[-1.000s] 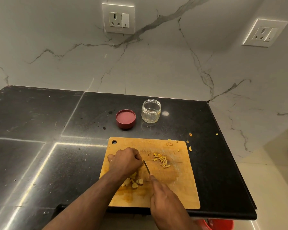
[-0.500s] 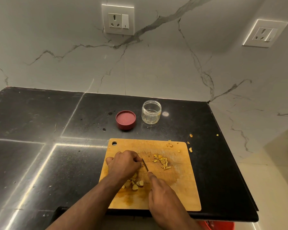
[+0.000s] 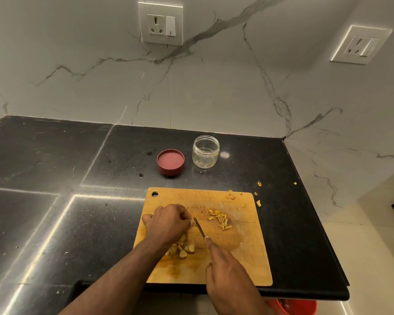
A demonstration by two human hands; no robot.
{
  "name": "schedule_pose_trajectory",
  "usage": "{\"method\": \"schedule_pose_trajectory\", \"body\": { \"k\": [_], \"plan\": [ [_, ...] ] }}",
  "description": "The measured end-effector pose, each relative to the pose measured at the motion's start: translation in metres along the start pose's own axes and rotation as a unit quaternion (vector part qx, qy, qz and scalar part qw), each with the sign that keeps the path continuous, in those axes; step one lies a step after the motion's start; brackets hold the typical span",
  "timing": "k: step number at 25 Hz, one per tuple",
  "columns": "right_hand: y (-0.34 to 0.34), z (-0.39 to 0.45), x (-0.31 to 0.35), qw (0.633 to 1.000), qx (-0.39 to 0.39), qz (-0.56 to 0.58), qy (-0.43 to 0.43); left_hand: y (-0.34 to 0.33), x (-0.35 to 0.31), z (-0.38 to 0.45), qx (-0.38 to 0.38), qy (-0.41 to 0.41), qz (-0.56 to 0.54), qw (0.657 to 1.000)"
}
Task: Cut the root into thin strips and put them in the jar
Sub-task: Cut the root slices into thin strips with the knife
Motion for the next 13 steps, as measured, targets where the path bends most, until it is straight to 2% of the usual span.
{"method": "schedule_pose_trajectory", "body": {
  "k": [13],
  "plan": [
    [-0.006, -0.007, -0.006, 1.0, 0.017, -0.002, -0.016, -0.003, 0.004, 0.002, 0.009, 0.0, -0.01, 1.0]
  ]
}}
Point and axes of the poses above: each hand's wrist, its own z-axis towards the middle knuckle, its own y-axis out of the back of the hand, x = y × z, the point moved 8 cm from there along z, towards the middle knuckle, and after that the axes turned 3 degrees about x, right-handed, at the moved point
